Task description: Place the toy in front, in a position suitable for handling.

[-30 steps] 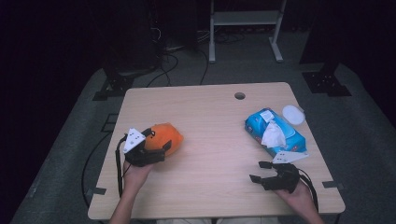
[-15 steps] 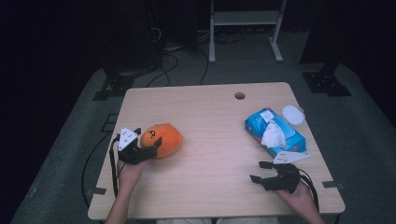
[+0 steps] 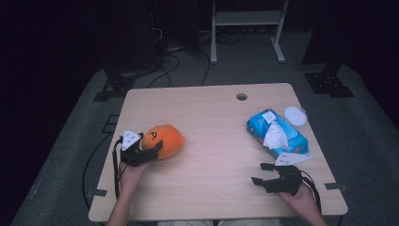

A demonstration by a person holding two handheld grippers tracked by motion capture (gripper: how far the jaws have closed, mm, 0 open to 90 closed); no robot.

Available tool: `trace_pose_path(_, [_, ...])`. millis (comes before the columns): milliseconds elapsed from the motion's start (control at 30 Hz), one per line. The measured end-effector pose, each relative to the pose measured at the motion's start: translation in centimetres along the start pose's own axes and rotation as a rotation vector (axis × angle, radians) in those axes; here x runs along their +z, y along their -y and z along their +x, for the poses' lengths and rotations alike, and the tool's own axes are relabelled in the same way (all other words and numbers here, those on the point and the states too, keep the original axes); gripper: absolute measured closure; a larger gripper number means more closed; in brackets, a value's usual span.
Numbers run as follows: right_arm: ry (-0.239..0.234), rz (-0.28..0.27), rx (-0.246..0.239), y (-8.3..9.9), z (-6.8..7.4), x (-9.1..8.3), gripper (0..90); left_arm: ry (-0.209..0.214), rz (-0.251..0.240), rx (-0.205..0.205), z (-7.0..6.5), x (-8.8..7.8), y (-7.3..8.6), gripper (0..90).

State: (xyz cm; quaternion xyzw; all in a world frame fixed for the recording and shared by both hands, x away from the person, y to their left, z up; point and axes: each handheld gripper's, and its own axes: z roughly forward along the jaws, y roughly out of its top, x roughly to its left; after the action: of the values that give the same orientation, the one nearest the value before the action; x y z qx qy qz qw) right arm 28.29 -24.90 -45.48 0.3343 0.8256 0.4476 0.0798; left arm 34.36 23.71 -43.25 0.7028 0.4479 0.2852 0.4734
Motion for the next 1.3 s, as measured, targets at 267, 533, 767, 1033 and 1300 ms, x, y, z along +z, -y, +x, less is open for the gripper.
trace_pose_path(267, [-0.006, 0.002, -0.005, 0.0, 0.1, 0.1, 28.7, 0.002, 0.039, -0.02, 0.0, 0.1, 0.1, 28.1])
trace_pose_path(533, [-0.009, 0.001, -0.006, 0.0, 0.1, 0.1, 28.7, 0.005, 0.058, -0.027, 0.0, 0.0, 0.0, 40.4])
trace_pose_path(767, [-0.007, 0.0, -0.007, -0.1, 0.1, 0.0, 28.7, -0.011, 0.065, 0.023, -0.6, -0.1, -0.2, 54.4])
trace_pose_path(1033, [-0.01, 0.002, -0.011, 0.0, 0.1, 0.0, 28.7, 0.0, 0.033, 0.018, -0.5, -0.4, -0.2, 60.9])
trace_pose_path(1300, [-0.016, 0.009, -0.009, 0.0, 0.1, 0.1, 28.7, 0.008, -0.027, -0.046, 0.2, -1.1, -0.5, 62.4])
